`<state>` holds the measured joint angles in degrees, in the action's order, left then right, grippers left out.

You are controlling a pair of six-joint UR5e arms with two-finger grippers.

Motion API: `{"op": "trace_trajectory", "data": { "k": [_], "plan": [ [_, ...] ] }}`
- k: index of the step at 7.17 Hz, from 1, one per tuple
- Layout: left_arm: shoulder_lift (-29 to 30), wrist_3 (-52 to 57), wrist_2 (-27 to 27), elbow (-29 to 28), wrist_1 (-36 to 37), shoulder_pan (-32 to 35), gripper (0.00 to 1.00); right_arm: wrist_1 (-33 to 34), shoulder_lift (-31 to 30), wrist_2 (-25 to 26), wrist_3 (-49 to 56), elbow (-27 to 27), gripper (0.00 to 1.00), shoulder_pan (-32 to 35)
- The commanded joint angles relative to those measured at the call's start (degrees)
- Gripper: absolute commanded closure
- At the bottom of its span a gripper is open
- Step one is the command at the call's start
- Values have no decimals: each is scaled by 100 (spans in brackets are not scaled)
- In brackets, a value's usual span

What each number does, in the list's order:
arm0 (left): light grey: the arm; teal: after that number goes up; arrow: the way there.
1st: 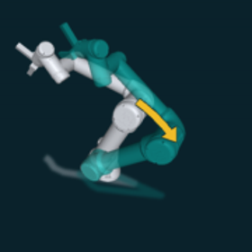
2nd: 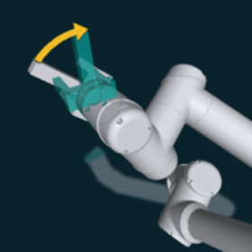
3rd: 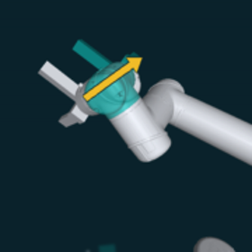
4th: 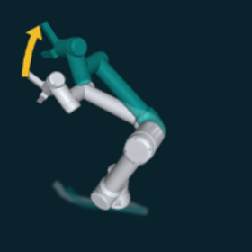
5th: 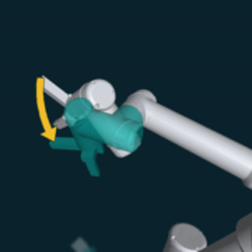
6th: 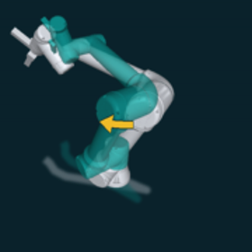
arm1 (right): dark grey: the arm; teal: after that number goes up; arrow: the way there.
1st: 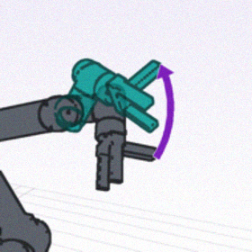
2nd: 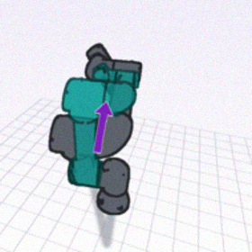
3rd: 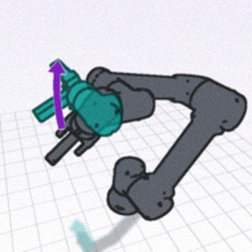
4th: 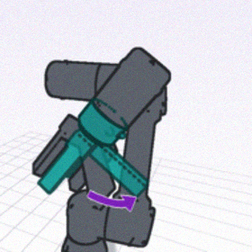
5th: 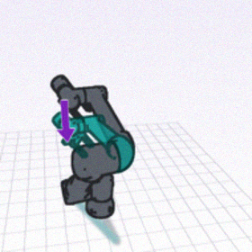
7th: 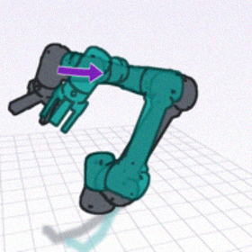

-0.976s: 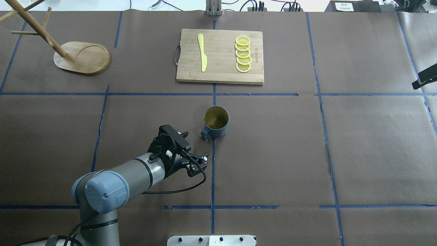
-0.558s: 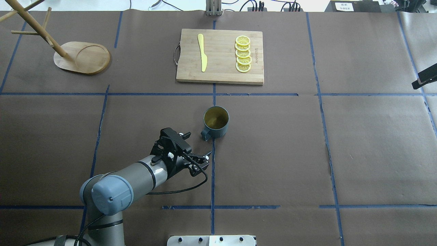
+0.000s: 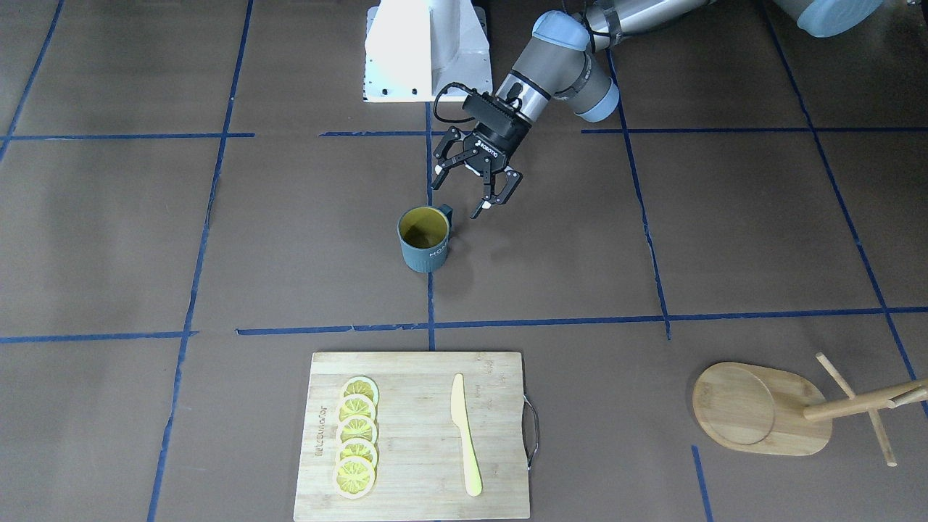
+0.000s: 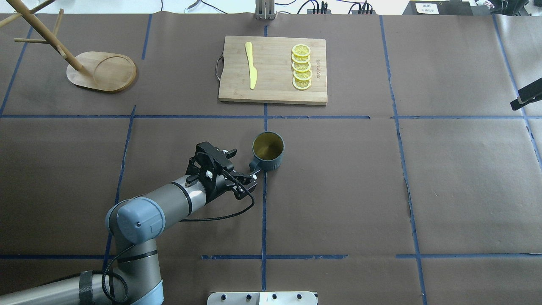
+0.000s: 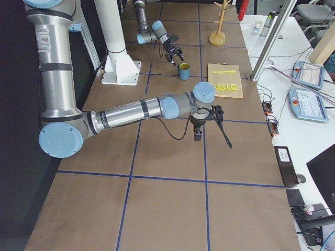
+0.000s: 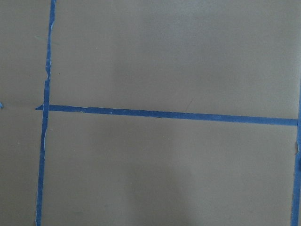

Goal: Hang cup on storage rack
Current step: 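Move the left gripper to the mug's handle and close on it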

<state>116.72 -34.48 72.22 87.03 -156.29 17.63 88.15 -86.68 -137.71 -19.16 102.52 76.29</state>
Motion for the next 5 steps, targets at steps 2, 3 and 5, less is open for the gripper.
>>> {"op": "trace_trajectory", "data": {
  "k": [2,3,5],
  "plan": [
    [281,-15,275,-695,-789,74,14,0,-7,-1,0,-4,0,0],
    [316,-15,284,-713,-798,57,15,0,-7,-1,0,-4,0,0],
    [317,-15,486,-810,-798,57,28,9,-7,-1,0,-4,0,0]
  ]
}}
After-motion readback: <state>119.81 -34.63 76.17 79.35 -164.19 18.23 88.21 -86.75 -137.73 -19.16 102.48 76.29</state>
